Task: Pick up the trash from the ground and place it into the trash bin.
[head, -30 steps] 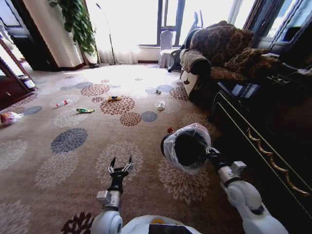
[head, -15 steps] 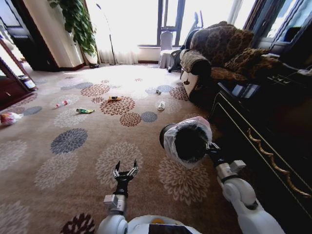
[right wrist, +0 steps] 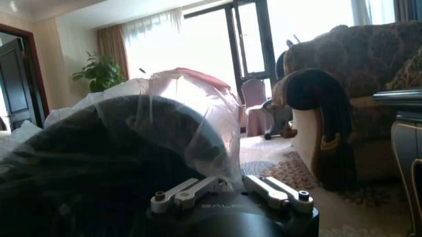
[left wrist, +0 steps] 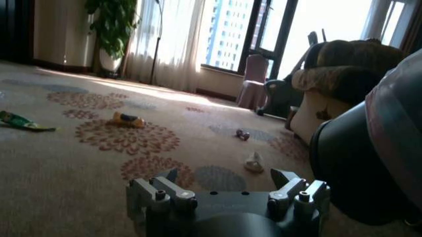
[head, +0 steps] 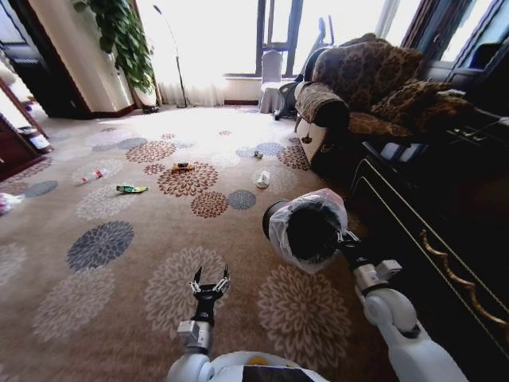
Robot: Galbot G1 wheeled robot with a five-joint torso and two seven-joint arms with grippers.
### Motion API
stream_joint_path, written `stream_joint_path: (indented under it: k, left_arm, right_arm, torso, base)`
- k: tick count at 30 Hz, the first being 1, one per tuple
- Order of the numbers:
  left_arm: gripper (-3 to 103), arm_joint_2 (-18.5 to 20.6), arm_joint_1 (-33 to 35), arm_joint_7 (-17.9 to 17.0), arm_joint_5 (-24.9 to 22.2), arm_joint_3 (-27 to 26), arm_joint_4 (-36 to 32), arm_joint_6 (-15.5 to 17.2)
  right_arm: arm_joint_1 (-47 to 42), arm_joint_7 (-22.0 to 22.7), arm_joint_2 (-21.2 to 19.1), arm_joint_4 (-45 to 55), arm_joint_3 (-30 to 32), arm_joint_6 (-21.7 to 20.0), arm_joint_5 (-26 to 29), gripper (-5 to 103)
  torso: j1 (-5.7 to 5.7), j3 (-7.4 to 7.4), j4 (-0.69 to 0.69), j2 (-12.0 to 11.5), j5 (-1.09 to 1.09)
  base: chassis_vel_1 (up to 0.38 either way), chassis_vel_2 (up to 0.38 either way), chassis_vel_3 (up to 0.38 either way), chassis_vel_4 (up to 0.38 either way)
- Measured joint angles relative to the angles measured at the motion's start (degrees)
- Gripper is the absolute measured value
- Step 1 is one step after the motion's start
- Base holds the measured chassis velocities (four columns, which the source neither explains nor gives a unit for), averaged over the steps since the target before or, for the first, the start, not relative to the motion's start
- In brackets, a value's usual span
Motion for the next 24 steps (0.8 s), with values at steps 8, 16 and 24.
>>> stream_joint_path:
  k: [8,16,24]
  left_arm:
    - [93,0.3,-0.2,0.0,0.1,0.2,0.5,0.0]
    - [93,0.3,-0.2,0.0,0.6,0.6,0.7,-0.2]
    - [93,0.4,-0.1,0.0,0.7,0.6,0.7,-0.7]
  right_arm:
    - [0.0,0.0,-0.8,0.3,0.2,0.0,-0.1,0]
    - [-0.5,0.0,-0.9,0.9,0.9,1.2,-1.0,0]
    - [-0.6,0.0,0.0,0.7,1.0,1.2,-1.0,0]
  torso:
    - [-0.01,-0.01,0.00,0.0,0.00]
    - [0.03,0.02,0.01,0.0,0.01]
    - [-0.05,-0.04,-0.03,0.0,-0.02]
  base:
    - [-0.341,0.343,0.333,-0.346]
    - [-0.190,0.215,0.189,-0.186]
    - [0.027,-0.021,-0.040,0.022]
